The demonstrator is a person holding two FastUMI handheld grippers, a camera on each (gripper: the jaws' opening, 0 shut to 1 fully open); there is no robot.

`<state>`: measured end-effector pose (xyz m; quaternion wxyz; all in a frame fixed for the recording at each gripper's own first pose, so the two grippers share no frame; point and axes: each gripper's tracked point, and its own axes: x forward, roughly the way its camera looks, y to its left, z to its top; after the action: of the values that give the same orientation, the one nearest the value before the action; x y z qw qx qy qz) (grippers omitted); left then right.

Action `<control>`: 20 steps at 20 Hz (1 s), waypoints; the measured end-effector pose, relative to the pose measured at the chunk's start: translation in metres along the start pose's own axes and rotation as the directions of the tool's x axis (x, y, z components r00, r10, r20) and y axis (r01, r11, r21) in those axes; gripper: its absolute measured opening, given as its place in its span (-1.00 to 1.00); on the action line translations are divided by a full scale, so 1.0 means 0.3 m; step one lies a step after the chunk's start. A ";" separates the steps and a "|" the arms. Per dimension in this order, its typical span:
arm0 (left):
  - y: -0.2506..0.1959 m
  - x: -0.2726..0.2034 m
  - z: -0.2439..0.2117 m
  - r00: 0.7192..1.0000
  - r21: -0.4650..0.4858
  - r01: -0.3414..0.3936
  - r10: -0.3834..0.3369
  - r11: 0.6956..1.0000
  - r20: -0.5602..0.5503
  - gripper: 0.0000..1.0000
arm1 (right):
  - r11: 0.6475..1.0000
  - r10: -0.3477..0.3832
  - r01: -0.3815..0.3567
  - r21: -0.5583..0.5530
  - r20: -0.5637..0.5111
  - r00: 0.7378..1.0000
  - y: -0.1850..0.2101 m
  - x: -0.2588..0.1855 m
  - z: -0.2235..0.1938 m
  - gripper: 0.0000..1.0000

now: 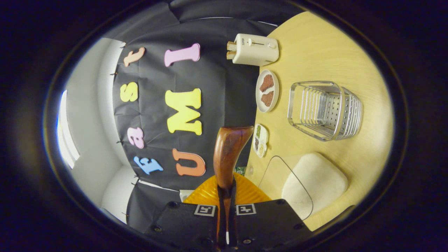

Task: Close the left gripper, press the button to open the rice cooker; take a wooden spoon from the chopstick holder with the right hand, scoop a spoonful of rice and pour it into the rice cooker, then put the wooden spoon back into the chopstick holder.

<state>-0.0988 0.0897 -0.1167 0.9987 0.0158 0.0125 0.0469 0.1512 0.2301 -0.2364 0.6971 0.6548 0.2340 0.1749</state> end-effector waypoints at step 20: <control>0.144 0.066 0.122 0.998 -0.037 -0.063 0.064 0.997 0.022 0.89 | 0.986 0.028 -0.053 -0.157 -0.160 0.987 0.424 0.357 -0.383 -0.84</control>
<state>-0.0821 0.1334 -0.0790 0.9969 -0.0012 -0.0006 0.0788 0.1842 0.3947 -0.1239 0.7232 0.5852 0.2601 0.2584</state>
